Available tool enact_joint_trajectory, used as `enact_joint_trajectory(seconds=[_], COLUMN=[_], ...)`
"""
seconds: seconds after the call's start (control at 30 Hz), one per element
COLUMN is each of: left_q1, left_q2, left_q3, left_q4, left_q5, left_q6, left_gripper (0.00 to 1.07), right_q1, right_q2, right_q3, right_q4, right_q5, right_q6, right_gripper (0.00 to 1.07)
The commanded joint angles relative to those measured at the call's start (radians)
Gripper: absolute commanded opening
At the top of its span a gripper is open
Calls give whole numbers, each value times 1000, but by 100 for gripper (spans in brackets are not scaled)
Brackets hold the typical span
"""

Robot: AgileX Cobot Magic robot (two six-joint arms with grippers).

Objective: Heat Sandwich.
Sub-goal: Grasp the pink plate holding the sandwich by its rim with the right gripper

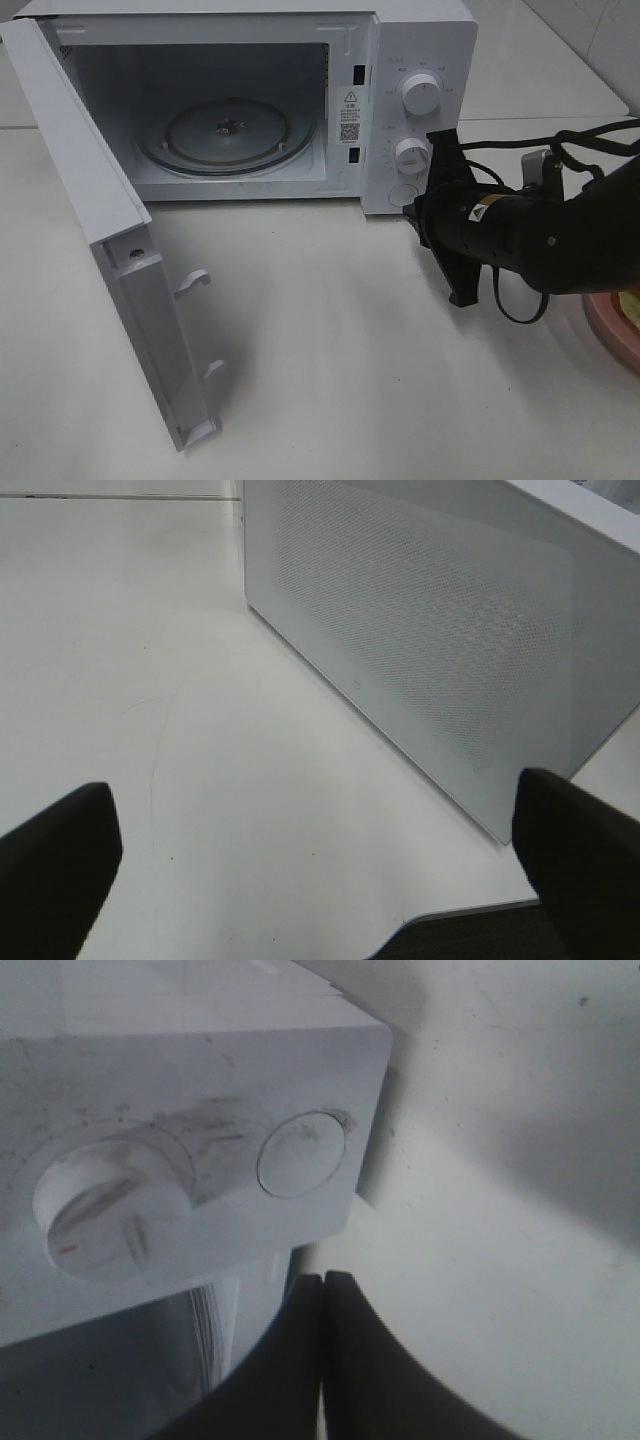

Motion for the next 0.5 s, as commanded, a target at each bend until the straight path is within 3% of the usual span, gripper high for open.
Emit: enact_joint_trajectory(seconds=[0.03,0.5], left_q1=[-6,-6], left_q2=[-23,-23], left_q3=[0,0], left_q4=[-2,-2], left_q5=[-13,-13], left_q6=[2,2], left_gripper=[100,100], right_q1=[-6,-6], right_q2=[-59,-242], right_q3=[18,23], right_q4=[-45,-47], right_q5=[106,472], right_q6=[-77,-607], right_gripper=[2,4])
